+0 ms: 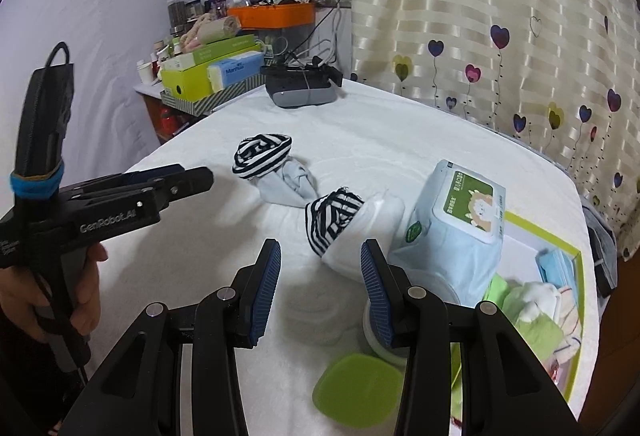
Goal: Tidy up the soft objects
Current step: 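Move both tools toward the striped socks on the bed, then grasp the black-white striped sock with the left gripper while the right gripper grasps the grey sock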
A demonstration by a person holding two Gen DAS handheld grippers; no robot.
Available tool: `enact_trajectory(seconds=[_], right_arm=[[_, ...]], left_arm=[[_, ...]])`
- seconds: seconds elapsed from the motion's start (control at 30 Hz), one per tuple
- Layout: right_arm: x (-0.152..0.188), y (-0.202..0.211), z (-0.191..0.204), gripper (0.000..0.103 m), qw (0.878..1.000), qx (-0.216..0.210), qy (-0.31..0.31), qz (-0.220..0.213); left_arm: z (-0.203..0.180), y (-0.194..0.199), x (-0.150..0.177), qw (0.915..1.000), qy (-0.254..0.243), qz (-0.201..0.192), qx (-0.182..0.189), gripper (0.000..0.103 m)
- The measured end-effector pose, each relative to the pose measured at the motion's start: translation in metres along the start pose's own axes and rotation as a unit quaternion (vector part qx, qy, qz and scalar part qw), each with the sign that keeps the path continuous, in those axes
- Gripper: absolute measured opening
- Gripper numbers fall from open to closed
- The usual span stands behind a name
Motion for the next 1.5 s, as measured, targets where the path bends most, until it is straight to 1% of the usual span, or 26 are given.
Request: enact_trajectory(seconds=[0.13, 0.27, 0.33, 0.43, 0.53, 0.63, 0.7, 0.73, 0.77, 0.8, 0.83, 0.87, 0.97, 1.07, 1.23, 1.33, 1.5], right_arm=[[-0.004, -0.005, 0.002, 0.043, 1.000, -0.003, 0.005, 0.002], [-0.006, -0.009, 0.002, 0.043, 1.000, -0.006, 0.008, 0.003], [-0.006, -0.011, 0.001, 0.043, 1.000, -0.007, 0.007, 0.005], [-0.007, -0.012, -0.001, 0.043, 1.000, -0.004, 0.006, 0.006], [-0.009, -0.014, -0.004, 0.043, 1.000, -0.002, 0.004, 0.006], [-0.011, -0.016, -0.007, 0.043, 1.000, -0.003, 0.002, 0.007], [-0.012, -0.017, -0.007, 0.043, 1.000, -0.004, 0.002, 0.007], [-0.012, -0.017, -0.007, 0.043, 1.000, -0.004, 0.003, 0.008], [-0.012, -0.017, -0.008, 0.043, 1.000, -0.003, 0.003, 0.008], [-0.013, -0.018, -0.008, 0.043, 1.000, -0.003, 0.004, 0.009], [-0.014, -0.019, -0.008, 0.043, 1.000, -0.003, 0.006, 0.008], [-0.016, -0.020, -0.007, 0.043, 1.000, -0.004, 0.009, 0.008], [-0.023, -0.024, -0.002, 0.043, 1.000, -0.011, 0.017, 0.012], [-0.029, -0.031, 0.006, 0.043, 0.999, -0.013, 0.042, 0.019], [-0.038, -0.047, 0.022, 0.043, 0.996, -0.032, 0.078, 0.039], [-0.040, -0.062, 0.030, 0.043, 0.993, -0.044, 0.091, 0.062], [-0.044, -0.091, 0.045, 0.043, 0.987, -0.056, 0.116, 0.097]], left_arm=[[0.006, -0.019, -0.011, 1.0000, -0.002, 0.005, 0.001, 0.056], [0.010, -0.042, -0.020, 0.9998, -0.010, 0.015, -0.002, 0.059], [0.013, -0.055, -0.023, 0.9997, -0.003, 0.025, -0.002, 0.059], [0.014, -0.066, -0.026, 0.9996, -0.004, 0.029, -0.001, 0.064], [0.013, -0.074, -0.029, 0.9996, -0.005, 0.029, 0.005, 0.064], [0.014, -0.084, -0.032, 0.9994, -0.006, 0.034, -0.002, 0.064], [0.014, -0.091, -0.033, 0.9992, -0.002, 0.040, 0.002, 0.064], [0.015, -0.094, -0.032, 0.9990, -0.002, 0.044, 0.004, 0.062], [0.015, -0.097, -0.031, 0.9989, -0.001, 0.046, 0.008, 0.045], [0.015, -0.099, -0.030, 0.9986, -0.003, 0.051, 0.010, 0.033], [0.016, -0.099, -0.028, 0.9984, -0.002, 0.056, 0.004, 0.019], [0.018, -0.099, -0.027, 0.9984, 0.000, 0.056, 0.001, 0.017], [0.024, -0.090, -0.023, 0.9985, 0.014, 0.051, 0.012, 0.014], [0.025, -0.074, -0.019, 0.9989, 0.015, 0.041, 0.019, 0.014], [0.026, -0.045, -0.009, 0.9991, 0.017, 0.027, 0.028, 0.013], [0.027, -0.032, 0.001, 0.9990, 0.021, 0.025, 0.030, 0.013], [0.035, -0.016, 0.013, 0.9989, 0.032, 0.024, 0.023, 0.013]])
Point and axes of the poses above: each gripper's, at about its wrist camera, not at the fingertips, and y roughly against the way its jaws point, z to its left, x to its underside, the point moved 2 cm from there along -y, roughly the way its jaws point, and after that the axes turned 15 degrees about -y, right-handed, at the moved point
